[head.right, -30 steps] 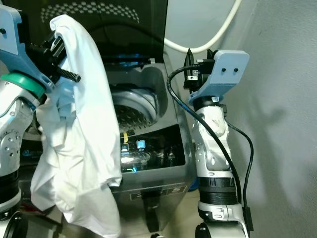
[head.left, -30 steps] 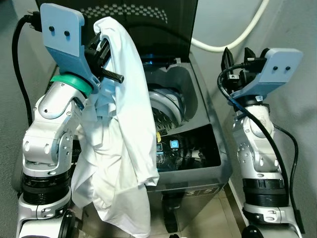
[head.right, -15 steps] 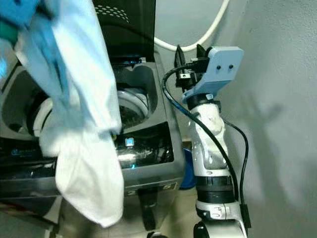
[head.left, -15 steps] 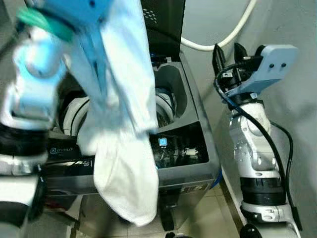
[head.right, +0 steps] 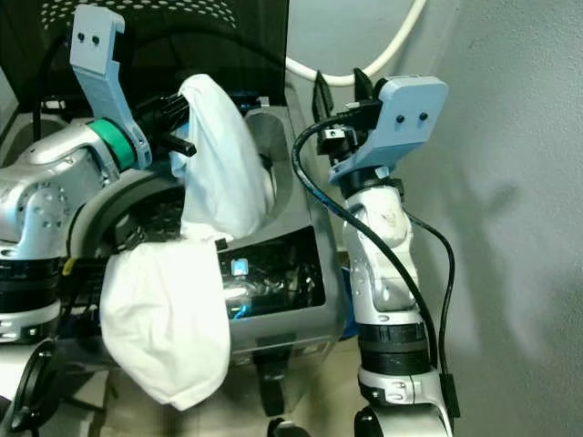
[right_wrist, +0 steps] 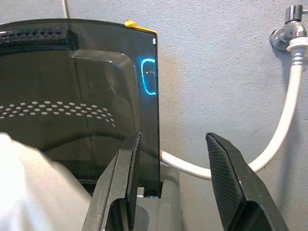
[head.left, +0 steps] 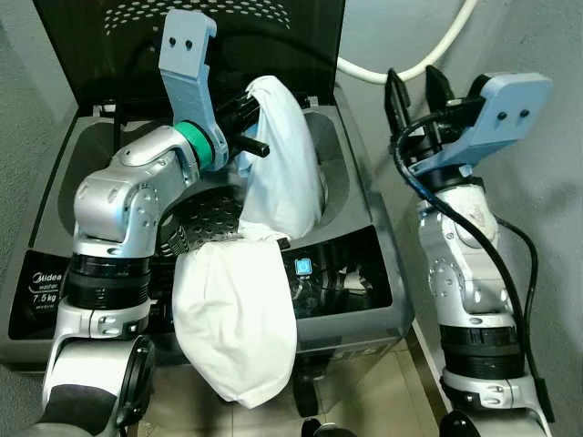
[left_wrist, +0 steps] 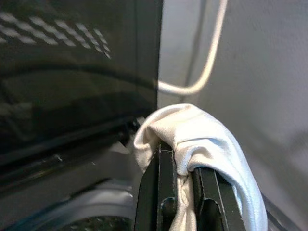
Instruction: Clothes washing
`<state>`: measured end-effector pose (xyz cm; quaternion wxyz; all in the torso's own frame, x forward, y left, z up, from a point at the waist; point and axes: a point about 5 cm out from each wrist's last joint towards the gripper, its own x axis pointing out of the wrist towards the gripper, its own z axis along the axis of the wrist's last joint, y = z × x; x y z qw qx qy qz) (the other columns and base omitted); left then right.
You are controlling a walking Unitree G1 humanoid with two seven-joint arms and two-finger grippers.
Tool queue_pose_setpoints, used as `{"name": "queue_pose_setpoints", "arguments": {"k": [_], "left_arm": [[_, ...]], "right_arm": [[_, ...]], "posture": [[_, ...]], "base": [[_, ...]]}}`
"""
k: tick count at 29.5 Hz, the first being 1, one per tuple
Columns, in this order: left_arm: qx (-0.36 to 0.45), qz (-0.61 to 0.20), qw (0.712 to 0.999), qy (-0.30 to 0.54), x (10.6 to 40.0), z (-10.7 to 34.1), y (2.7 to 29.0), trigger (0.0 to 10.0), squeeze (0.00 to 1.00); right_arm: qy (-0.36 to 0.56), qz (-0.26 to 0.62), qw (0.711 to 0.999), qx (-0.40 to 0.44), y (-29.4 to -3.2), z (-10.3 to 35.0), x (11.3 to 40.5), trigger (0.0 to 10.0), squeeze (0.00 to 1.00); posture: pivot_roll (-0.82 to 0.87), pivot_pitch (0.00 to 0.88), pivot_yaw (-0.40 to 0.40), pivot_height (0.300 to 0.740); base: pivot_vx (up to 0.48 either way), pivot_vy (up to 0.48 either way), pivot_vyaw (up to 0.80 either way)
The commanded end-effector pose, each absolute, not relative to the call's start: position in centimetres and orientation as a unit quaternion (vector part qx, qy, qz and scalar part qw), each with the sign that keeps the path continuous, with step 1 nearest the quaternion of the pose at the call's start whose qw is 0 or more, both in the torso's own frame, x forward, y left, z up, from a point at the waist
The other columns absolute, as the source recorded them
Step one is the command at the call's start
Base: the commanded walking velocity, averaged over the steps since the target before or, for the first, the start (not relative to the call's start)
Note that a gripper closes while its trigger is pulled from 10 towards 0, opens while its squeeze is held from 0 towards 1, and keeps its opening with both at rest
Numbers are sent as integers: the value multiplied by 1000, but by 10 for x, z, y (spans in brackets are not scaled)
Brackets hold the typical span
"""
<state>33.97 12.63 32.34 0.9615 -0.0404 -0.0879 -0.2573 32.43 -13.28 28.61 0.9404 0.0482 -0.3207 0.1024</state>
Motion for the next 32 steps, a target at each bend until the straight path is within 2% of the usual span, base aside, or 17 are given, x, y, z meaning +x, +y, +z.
{"name": "queue_pose_setpoints", "arguments": {"k": [1, 9, 12, 14, 15, 16, 19, 21, 22, 24, 31, 32], "left_arm": [[-44, -219, 971, -85, 338, 318, 140, 10000, 1000], [-25, -190, 977, -92, 329, 322, 152, 10000, 1000], [51, -203, 974, -91, 305, 306, 150, 10000, 1000], [51, -203, 974, -91, 305, 306, 150, 10000, 1000], [72, -222, 969, -81, 294, 297, 148, 10000, 1000], [93, -258, 959, -67, 279, 287, 147, 10000, 0], [105, -284, 951, -55, 268, 280, 147, 10000, 0], [130, -335, 933, -13, 230, 262, 165, 10000, 0], [130, -335, 933, -13, 230, 262, 165, 10000, 0], [150, -301, 942, 9, 212, 250, 179, 10000, 0], [153, -245, 957, -18, 220, 241, 177, 10000, 0], [160, -219, 960, -72, 235, 247, 167, 10000, 0]], "right_arm": [[-320, 105, 941, 47, -133, 286, 324, 10000, 0], [-317, 109, 941, 48, -130, 285, 325, 10000, 0], [-310, 113, 943, 43, -129, 282, 325, 10000, 0], [-310, 113, 943, 43, -129, 282, 325, 10000, 0], [-305, 116, 945, 39, -129, 279, 325, 10000, 0], [-298, 120, 946, 33, -130, 276, 325, 10000, 0], [-294, 123, 947, 29, -130, 274, 325, 10000, 0], [-280, 134, 950, 20, -132, 267, 325, 10000, 0], [-280, 134, 950, 20, -132, 267, 325, 10000, 0], [-267, 149, 952, 16, -129, 260, 327, 10000, 0], [-263, 172, 949, 19, -117, 259, 330, 10000, 0], [-266, 176, 948, 22, -113, 261, 331, 10000, 0]], "posture": [[66, 54, 26, 740], [69, 49, 25, 740], [63, 49, 28, 740], [63, 49, 28, 740], [61, 53, 28, 740], [61, 52, 30, 740], [61, 52, 30, 740], [95, 66, 16, 740], [95, 66, 16, 740], [118, 75, -1, 740], [116, 71, -14, 740], [109, 67, -14, 740]], "base": [[0, 0, 0], [0, 0, 0], [0, 0, 0], [0, 0, 0], [0, 0, 0], [0, 0, 0], [0, 0, 0], [0, 0, 0], [0, 0, 0], [0, 0, 0], [0, 0, 0], [0, 0, 0]]}}
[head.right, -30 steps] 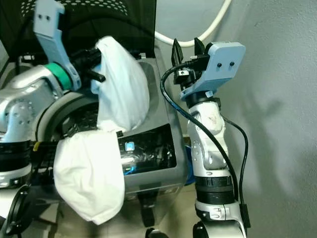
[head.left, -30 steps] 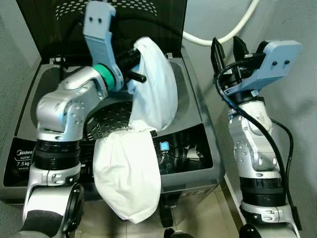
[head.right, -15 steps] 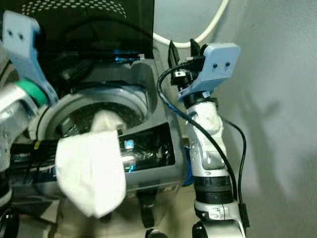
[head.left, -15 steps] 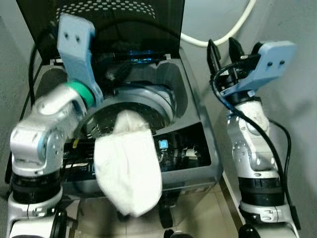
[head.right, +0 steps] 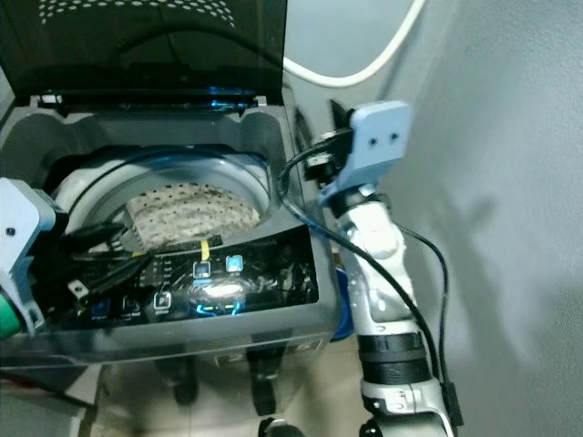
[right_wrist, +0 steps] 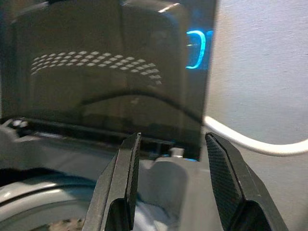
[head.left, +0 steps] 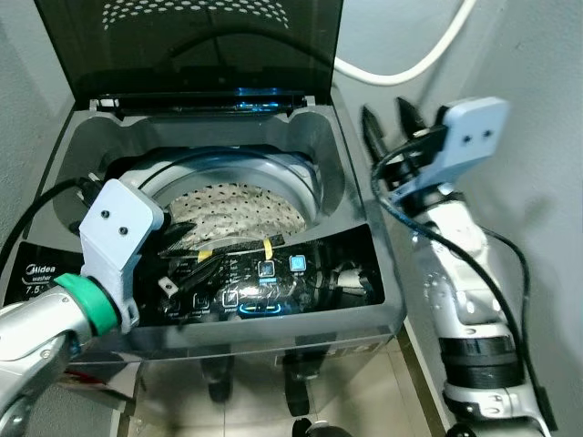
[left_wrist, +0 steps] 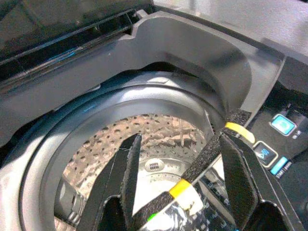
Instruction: Clothes washing
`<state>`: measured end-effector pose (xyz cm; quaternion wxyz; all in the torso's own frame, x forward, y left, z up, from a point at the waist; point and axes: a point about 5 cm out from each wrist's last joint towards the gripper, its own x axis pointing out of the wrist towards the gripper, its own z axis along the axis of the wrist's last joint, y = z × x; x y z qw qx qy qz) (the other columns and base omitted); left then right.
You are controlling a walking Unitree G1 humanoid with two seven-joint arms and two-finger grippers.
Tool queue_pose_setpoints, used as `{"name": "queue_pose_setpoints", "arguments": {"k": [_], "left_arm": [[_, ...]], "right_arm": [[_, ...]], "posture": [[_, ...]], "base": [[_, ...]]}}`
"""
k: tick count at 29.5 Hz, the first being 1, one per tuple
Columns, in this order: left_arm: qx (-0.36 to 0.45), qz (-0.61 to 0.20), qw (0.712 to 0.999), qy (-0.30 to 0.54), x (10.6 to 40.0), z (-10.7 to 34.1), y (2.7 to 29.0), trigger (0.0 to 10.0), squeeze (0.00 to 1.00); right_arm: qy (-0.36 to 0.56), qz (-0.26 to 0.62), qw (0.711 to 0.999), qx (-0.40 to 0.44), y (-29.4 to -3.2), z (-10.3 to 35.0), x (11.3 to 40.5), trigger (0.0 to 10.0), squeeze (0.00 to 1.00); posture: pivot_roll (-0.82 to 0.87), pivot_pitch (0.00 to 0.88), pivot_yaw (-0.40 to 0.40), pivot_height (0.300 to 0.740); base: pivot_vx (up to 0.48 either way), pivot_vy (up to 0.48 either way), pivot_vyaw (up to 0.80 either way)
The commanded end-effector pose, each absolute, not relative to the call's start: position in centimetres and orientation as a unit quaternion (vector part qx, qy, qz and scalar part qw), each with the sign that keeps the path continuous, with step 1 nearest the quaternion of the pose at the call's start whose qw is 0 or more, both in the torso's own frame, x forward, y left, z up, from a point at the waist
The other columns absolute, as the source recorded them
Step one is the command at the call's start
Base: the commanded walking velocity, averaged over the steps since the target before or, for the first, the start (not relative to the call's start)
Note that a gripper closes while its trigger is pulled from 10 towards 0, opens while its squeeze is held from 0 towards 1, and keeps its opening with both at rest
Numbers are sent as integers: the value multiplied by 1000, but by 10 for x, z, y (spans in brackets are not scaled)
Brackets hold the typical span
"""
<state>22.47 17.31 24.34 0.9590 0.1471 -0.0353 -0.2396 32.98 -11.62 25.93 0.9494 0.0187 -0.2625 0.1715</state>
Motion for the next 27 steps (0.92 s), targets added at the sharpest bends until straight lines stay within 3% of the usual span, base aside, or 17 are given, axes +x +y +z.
{"name": "queue_pose_setpoints", "arguments": {"k": [1, 6, 12, 16, 27], "left_arm": [[160, -219, 960, -72, 235, 247, 167, 10000, 0], [176, -182, 956, -145, 252, 265, 157, 10000, 0], [127, -95, 959, -233, 283, 305, 163, 10000, 0], [111, -60, 962, -241, 298, 314, 163, 10000, 0], [103, -40, 961, -254, 306, 315, 162, 10000, 0]], "right_arm": [[-266, 176, 948, 22, -113, 261, 331, 10000, 0], [-269, 166, 949, 26, -114, 262, 331, 10000, 0], [-273, 137, 952, 33, -120, 261, 330, 10000, 0], [-281, 118, 952, 39, -123, 264, 330, 10000, 0], [-290, 109, 950, 42, -124, 267, 332, 10000, 0]], "posture": [[109, 67, -14, 740], [89, 66, -5, 740], [67, 60, 6, 740], [62, 58, 8, 740], [64, 54, 3, 740]], "base": [[0, 0, 0], [0, 0, 0], [0, 0, 0], [0, 0, 0], [0, 0, 0]]}}
